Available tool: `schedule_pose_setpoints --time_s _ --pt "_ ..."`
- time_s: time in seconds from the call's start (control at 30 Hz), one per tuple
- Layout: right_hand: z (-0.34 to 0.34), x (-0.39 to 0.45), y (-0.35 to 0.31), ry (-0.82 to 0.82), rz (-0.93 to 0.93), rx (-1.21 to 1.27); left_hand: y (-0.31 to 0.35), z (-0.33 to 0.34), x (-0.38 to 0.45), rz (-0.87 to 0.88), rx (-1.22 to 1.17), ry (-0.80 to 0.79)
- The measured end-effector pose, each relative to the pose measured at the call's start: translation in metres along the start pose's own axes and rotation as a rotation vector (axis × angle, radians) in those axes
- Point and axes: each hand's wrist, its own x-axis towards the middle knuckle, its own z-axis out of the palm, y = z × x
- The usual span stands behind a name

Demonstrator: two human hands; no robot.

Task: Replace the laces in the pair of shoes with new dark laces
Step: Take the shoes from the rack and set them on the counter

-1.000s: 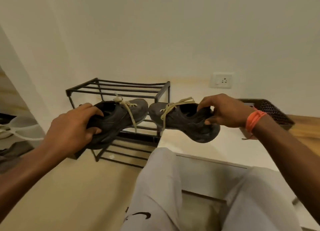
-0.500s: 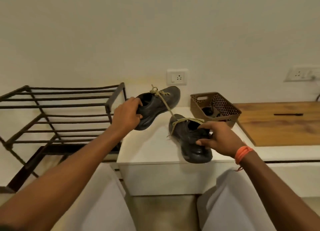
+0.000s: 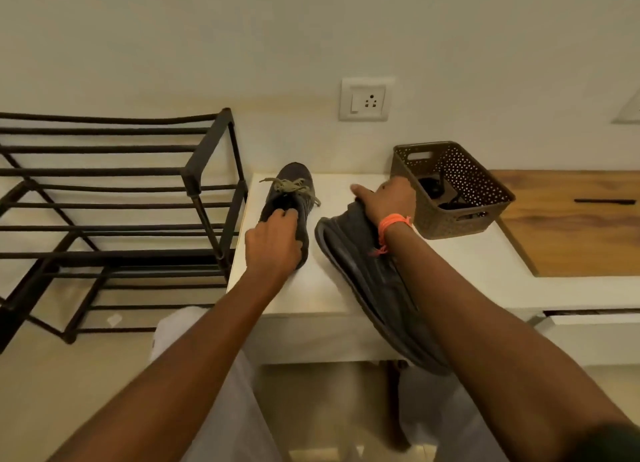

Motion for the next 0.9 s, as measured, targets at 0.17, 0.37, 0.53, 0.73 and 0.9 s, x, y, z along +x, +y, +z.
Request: schedule_pose_setpoints --time_s 0.17,0.37,0.53,0.73,0.9 --pt "0.012 0.022 0.017 -0.049 0.078 0.146 -0.011 0.014 -0.033 0.130 -0.277 0.151" --pt "0.023 0.017 0.014 -0.184 0.038 0.254 0.059 0.033 -0.060 -0.091 -1.184 -0.335" --pt "0.014 0.041 -0.003 -0.373 0.079 0.575 0.063 0.055 -0.020 -0.287 -1.406 -0.388" --pt "0.014 0.061 0.029 -0.275 -0.446 0.264 0.040 0.084 0.013 -0.154 -1.039 -0.231" --pt "0.013 0.058 0.072 -0.278 -0.556 0.136 0.039 0.097 0.016 -0.064 -0.995 -0.220"
